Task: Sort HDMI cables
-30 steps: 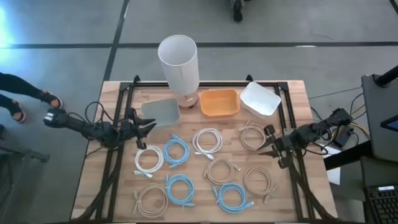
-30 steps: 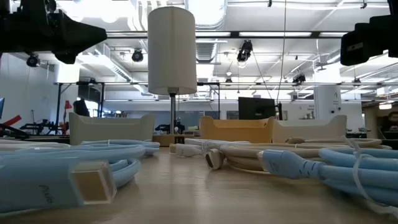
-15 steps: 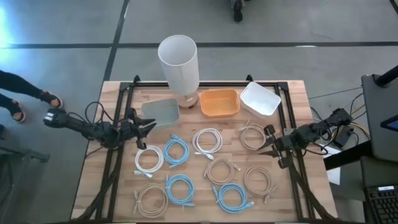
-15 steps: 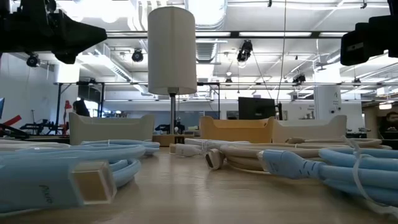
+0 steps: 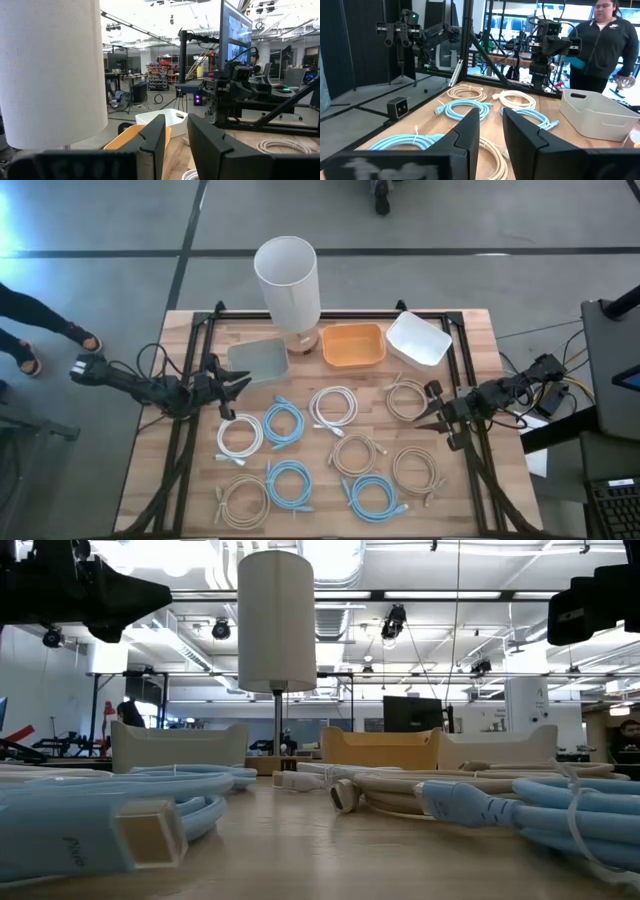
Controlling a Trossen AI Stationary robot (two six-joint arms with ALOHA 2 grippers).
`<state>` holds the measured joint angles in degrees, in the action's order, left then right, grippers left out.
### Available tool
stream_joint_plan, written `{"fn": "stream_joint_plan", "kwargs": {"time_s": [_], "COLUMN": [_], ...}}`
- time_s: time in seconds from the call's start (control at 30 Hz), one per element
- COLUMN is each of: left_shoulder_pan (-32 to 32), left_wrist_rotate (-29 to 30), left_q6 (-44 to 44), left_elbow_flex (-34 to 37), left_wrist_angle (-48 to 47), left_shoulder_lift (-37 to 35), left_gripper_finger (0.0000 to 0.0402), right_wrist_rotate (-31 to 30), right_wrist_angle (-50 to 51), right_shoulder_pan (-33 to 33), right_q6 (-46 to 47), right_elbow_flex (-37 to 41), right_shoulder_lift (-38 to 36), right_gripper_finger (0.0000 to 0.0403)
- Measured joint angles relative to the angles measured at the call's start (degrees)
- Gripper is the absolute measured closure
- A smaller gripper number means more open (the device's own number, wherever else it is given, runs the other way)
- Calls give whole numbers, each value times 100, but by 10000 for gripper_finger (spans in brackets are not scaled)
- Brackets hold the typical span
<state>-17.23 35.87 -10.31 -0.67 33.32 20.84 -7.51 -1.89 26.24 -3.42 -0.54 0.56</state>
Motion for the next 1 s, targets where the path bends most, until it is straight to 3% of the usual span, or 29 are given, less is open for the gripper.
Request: {"fn": "stream_joint_plan", "kwargs": {"time_s": [1.0], "left_shoulder_pan": [1], "left_wrist_rotate": [1], "left_q6": [0], "left_elbow_flex": [-1], "left_wrist_angle": [1], "left_shoulder_lift": [-1], "left_gripper_finger": [312], "right_wrist_rotate": [-2], "right_wrist_angle": [0], "right_shoulder_pan": [-1], "right_q6": [3], "right_elbow_flex": [0], "right_shoulder_lift": [1], "right_gripper_finger": [326]}}
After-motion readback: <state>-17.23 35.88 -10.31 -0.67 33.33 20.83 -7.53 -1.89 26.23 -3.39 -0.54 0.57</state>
